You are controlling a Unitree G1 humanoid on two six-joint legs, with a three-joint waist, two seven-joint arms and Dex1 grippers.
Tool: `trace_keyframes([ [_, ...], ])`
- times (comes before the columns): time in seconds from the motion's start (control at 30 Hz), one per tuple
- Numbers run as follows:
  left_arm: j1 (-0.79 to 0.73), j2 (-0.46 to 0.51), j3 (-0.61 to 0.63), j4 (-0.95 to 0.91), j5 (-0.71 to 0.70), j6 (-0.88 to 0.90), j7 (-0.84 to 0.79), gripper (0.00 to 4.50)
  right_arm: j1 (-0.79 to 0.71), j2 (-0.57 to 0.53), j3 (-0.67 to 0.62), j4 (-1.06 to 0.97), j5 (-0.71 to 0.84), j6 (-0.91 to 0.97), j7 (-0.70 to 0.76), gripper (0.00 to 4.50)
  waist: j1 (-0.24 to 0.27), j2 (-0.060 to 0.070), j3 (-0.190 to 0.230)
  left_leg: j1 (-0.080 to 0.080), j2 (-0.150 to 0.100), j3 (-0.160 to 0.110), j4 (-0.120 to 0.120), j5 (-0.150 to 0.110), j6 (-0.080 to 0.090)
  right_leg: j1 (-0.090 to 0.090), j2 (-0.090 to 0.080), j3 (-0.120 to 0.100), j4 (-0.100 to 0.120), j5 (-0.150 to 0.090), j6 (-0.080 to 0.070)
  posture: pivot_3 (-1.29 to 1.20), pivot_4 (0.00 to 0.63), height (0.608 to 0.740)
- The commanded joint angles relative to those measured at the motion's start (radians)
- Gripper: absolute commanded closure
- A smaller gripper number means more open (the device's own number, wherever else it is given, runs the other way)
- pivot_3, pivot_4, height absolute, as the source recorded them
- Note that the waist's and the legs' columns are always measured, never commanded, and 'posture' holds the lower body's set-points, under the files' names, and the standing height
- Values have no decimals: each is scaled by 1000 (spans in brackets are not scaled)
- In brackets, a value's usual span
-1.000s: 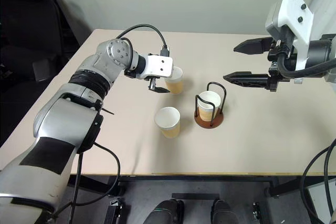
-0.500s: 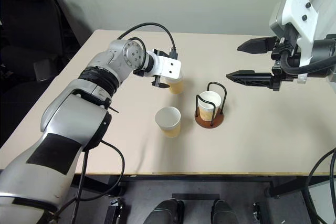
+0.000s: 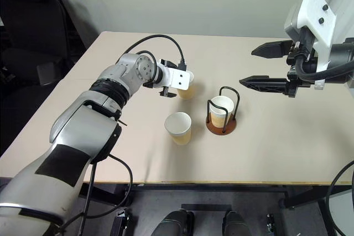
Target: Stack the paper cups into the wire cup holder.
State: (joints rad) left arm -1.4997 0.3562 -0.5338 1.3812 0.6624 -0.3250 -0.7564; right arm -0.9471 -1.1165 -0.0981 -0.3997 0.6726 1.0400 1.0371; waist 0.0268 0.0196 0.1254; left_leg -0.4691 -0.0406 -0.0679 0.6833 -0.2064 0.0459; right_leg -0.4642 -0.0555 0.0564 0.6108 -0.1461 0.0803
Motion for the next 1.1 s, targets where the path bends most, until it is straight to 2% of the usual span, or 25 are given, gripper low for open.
trace_keyframes([
  [0.03,1,-5,0,-6,8,1,22,0,-3,-21,-34,-17,10,-13,-11,928,1,0,0,0,0,0,0,0,0,0,0,-1,0,0,0,0,150,740],
  [0.07,3,-7,-3,-6,13,0,26,0,-2,-22,-34,-18,10,-14,-11,928,0,0,0,0,1,-1,0,0,0,0,-1,1,0,0,0,0,150,740],
  [0.17,10,-8,-22,-4,33,3,44,567,-1,-23,-32,-18,10,-15,-14,907,0,0,0,1,1,-2,0,0,0,1,0,1,1,0,0,0,150,740],
  [0.27,19,-4,-50,0,64,6,70,1554,0,-25,-31,-18,8,-17,-15,907,0,0,0,2,1,-2,0,0,1,1,0,1,1,1,-1,0,150,740],
  [0.5,28,4,-89,5,108,6,100,4229,8,-34,-38,-22,8,-18,-17,907,0,0,0,2,0,-1,0,1,1,2,1,-1,1,1,0,0,150,740],
  [0.53,24,4,-92,5,110,3,97,4470,10,-37,-38,-22,7,-18,-16,907,1,0,0,2,1,-2,0,1,1,2,0,0,1,1,0,0,150,740],
  [0.77,-21,21,-88,2,104,-44,-2,4470,16,-52,-32,-19,8,-19,-12,907,1,0,0,2,1,-1,0,1,2,2,-1,1,0,1,0,0,150,740],
  [0.93,-92,49,-17,-2,24,-74,-245,4470,77,-106,-40,-21,14,-25,43,907,3,0,0,0,1,-2,0,1,2,1,-1,0,-1,1,0,0,150,740],
  [1.1,-174,66,48,-9,-45,-81,-426,4470,197,-169,-50,10,-45,-145,112,907,4,-1,0,0,0,-2,0,-1,2,1,-1,1,-1,0,1,0,150,740],
])
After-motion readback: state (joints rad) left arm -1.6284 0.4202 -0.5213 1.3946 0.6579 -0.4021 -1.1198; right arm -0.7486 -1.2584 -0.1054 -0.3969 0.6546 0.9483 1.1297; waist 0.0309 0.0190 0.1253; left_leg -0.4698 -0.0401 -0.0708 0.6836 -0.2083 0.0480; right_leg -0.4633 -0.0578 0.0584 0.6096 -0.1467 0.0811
